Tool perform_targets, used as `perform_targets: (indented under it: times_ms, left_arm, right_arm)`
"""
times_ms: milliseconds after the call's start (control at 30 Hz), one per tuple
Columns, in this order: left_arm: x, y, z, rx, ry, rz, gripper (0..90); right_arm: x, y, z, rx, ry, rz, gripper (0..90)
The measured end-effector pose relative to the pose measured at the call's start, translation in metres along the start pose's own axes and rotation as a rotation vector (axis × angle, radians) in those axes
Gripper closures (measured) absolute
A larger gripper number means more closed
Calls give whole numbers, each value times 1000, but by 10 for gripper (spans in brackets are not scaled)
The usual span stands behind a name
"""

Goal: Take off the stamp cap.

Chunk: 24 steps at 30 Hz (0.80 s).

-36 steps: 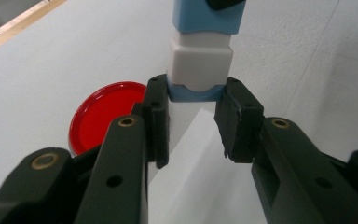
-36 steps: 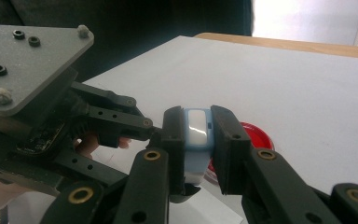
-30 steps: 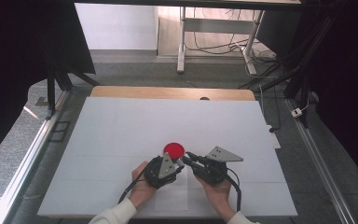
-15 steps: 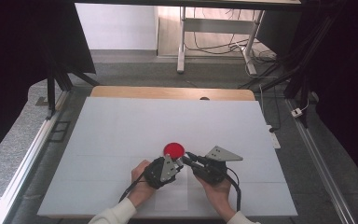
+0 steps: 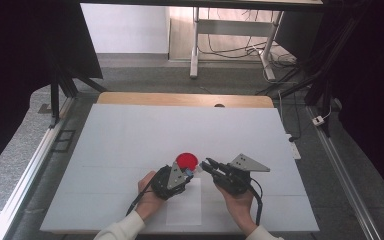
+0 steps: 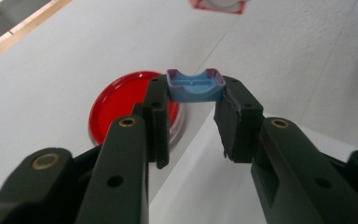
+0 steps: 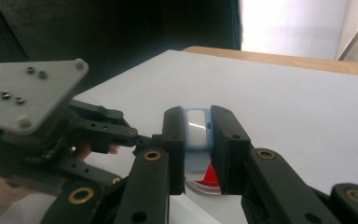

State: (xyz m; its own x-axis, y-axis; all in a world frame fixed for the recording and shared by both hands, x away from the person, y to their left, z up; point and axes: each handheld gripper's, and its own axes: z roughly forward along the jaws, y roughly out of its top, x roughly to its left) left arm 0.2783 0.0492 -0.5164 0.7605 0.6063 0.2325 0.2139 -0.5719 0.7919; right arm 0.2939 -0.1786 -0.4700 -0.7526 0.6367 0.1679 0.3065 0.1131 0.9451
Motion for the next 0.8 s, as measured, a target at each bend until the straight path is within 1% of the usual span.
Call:
perform_targets:
  times_ms: [100, 200, 367, 467, 633, 800]
  left_arm:
    - [-1, 0, 0, -4, -17, 3, 664]
    - [1, 0, -1, -15, -23, -10, 663]
    - [4, -1, -5, -21, -27, -19, 662]
    - [6, -3, -9, -25, -21, -28, 661]
    - [10, -8, -17, -24, -8, -27, 660]
    - [16, -13, -27, -32, -2, -42, 659]
  right_arm:
    - [0, 0, 0, 2, 5, -3, 754]
    - [0, 0, 0, 4, 8, -6, 754]
    - [-1, 0, 1, 12, 12, 1, 753]
    - [-2, -1, 1, 16, 16, 3, 753]
    - [-3, -1, 2, 21, 23, 3, 752]
    - [-3, -1, 2, 23, 24, 4, 753]
